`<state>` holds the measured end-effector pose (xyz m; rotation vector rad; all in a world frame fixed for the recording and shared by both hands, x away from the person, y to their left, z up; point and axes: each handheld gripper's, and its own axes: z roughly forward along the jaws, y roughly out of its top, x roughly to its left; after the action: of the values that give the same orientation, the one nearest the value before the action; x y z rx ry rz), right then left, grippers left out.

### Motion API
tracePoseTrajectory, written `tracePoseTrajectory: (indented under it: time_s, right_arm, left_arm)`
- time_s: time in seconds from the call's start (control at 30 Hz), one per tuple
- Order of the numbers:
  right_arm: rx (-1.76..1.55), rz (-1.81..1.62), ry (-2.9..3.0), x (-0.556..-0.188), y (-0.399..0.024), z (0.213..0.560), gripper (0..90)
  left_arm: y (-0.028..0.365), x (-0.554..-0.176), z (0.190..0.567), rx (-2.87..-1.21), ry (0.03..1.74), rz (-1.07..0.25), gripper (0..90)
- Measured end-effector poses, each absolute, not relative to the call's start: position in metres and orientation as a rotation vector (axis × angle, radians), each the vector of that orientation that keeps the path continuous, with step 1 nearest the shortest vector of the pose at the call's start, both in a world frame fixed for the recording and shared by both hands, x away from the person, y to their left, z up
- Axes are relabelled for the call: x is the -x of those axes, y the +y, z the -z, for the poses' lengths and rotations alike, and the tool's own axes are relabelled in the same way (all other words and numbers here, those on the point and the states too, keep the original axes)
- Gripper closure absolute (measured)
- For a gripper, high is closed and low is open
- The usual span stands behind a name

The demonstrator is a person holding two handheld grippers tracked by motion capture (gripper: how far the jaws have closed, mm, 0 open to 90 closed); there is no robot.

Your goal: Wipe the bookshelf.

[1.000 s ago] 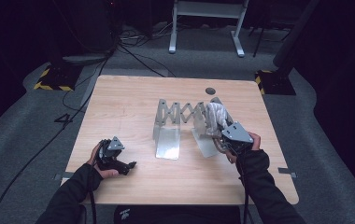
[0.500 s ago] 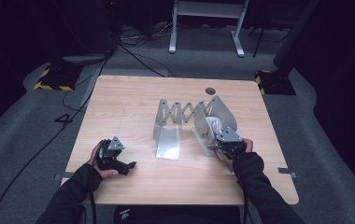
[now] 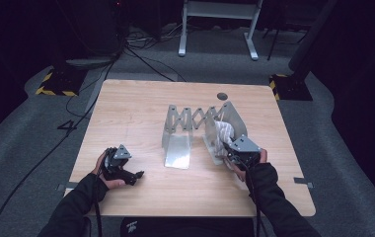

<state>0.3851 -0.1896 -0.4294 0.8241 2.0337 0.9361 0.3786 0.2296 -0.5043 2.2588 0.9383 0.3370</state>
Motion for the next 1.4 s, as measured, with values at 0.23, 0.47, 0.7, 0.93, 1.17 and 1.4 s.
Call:
tracePoseTrajectory:
  time_s: [0.23,0.47,0.7,0.93,1.17,1.4]
  right_arm:
    - [-0.808,-1.059,1.886,-0.388,-0.188,0.385,72.3]
    - [-0.837,-0.979,1.995,-0.401,-0.177,0.421,72.3]
    - [-0.827,-0.878,2.163,-0.407,-0.168,0.457,72.2]
    - [-0.836,-0.849,2.259,-0.403,-0.170,0.469,72.2]
    - [-0.840,-0.934,2.083,-0.397,-0.178,0.435,72.4]
    - [-0.762,-0.951,1.913,-0.396,-0.179,0.394,72.3]
  left_arm:
    - [0.230,-0.379,0.504,-2.259,0.936,-0.334,0.5]
    - [0.230,-0.379,0.504,-2.259,0.937,-0.335,0.5]
    - [0.230,-0.379,0.504,-2.259,0.937,-0.334,0.5]
    - [0.230,-0.378,0.504,-2.260,0.934,-0.332,0.5]
    - [0.229,-0.378,0.504,-2.259,0.936,-0.332,0.6]
    - [0.230,-0.378,0.504,-2.261,0.933,-0.331,0.5]
